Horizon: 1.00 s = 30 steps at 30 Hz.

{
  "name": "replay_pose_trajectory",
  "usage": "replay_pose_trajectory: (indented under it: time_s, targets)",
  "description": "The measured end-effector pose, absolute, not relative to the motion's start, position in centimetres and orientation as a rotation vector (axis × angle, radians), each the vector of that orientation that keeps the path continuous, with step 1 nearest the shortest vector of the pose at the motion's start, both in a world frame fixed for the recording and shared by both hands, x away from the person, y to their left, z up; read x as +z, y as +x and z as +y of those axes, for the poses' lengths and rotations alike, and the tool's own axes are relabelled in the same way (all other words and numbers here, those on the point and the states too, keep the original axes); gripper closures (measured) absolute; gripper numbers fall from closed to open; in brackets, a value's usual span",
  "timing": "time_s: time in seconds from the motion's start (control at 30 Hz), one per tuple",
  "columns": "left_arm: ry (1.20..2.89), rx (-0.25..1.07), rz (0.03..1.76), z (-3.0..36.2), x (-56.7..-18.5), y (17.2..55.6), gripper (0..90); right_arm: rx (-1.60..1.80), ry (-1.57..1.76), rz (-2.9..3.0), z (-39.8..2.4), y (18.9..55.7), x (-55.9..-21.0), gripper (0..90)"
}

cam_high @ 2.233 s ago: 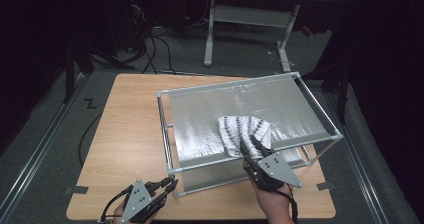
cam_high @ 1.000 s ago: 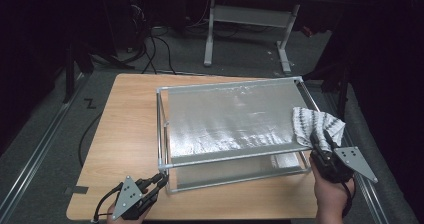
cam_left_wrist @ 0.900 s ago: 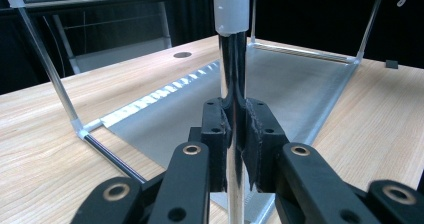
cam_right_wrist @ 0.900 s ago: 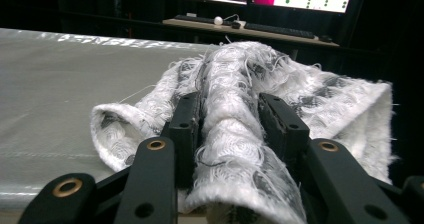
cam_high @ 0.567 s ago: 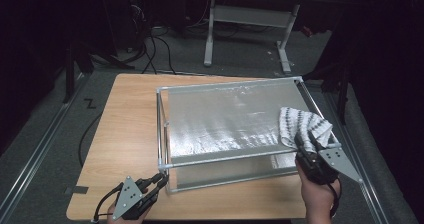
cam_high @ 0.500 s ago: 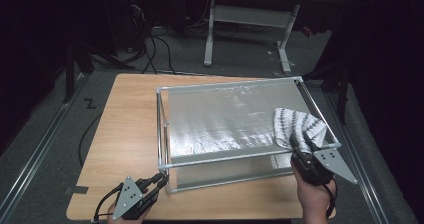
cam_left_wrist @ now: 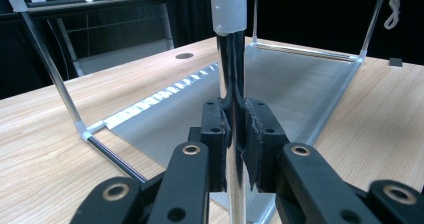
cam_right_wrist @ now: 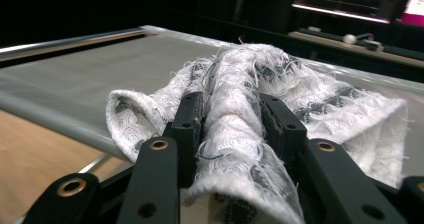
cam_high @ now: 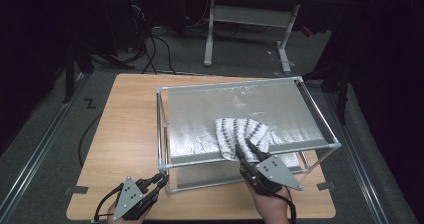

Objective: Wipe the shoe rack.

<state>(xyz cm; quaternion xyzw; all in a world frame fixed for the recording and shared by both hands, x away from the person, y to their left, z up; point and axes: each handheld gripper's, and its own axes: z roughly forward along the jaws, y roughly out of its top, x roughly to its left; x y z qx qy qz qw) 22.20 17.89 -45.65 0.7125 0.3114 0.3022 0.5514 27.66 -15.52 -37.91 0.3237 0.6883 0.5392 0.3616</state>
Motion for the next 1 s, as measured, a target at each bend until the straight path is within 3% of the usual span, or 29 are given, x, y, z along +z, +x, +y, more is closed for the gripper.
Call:
replay_pose_trajectory:
  time_s: [0.53, 1.0]
  targets:
    - [1.682, 0.717, 0.738, 17.9, -45.7, 22.2, 80.0, 1.516, 0.654, 1.917, -6.9, 26.0, -37.7, 64.7]
    - [1.68, 0.714, 0.738, 17.9, -45.7, 22.2, 80.0, 1.537, 0.584, 1.96, -4.6, 25.4, -37.7, 65.0]
